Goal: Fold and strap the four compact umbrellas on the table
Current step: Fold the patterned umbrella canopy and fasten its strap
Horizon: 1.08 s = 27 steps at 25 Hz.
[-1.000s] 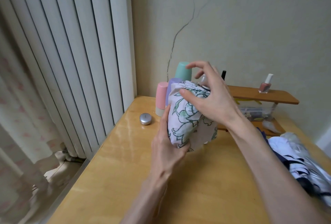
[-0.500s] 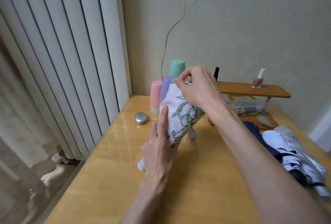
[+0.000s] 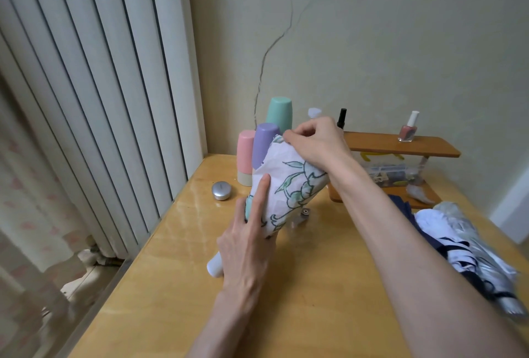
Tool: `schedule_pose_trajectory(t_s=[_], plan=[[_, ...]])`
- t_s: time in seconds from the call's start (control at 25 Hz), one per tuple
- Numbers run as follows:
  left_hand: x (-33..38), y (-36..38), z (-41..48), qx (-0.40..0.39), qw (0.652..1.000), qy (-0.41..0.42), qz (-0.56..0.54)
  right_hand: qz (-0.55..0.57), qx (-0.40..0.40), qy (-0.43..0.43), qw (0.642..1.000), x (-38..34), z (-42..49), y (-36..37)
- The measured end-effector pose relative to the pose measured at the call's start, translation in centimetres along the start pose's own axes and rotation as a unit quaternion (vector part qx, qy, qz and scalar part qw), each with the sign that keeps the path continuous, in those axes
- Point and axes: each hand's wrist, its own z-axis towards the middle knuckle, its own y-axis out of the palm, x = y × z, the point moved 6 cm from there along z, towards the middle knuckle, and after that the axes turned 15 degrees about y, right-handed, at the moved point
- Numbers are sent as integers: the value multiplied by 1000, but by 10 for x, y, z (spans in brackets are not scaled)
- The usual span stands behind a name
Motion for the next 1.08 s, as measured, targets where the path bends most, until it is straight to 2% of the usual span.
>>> schedule_pose_trajectory(t_s=[0.04, 0.12, 0.2, 0.28, 0.32, 0.4, 0.52, 0.6, 0.72, 0.8, 0.88, 1.0, 1.08], plan=[[-4, -1, 0, 10, 1000, -5, -28, 43, -13, -12, 999, 3, 2, -3], [-12, 1, 4, 33, 977, -32, -207, 144, -88, -42, 985, 4, -7, -9], [-15, 4, 12, 26, 907, -81, -413, 170, -163, -77, 969, 9, -19, -11], [-13, 3, 16, 5, 858, -133, -496, 149, -196, -120, 962, 14, -30, -8], [-12, 3, 17, -12, 846, -151, -511, 135, -190, -145, 962, 16, -33, -7], [-16, 4, 14, -42, 813, -192, -548, 131, -115, -184, 967, 22, -30, -6], [-31, 8, 6, -66, 772, -239, -585, 155, -14, -178, 972, 35, -23, -14], [-39, 9, 4, -67, 762, -252, -593, 176, -8, -161, 971, 45, -23, -16], [-45, 7, 3, -72, 754, -249, -604, 159, -58, -169, 971, 52, -32, -15], [-50, 6, 3, -75, 763, -241, -595, 111, -60, -180, 975, 55, -36, -10], [-55, 4, 3, -71, 773, -237, -584, 126, -54, -191, 972, 57, -40, -13], [-61, 4, 1, -67, 778, -228, -582, 214, -152, -177, 949, 54, -50, -13], [-60, 4, 0, -76, 781, -215, -582, 214, -222, -143, 941, 51, -56, -7]])
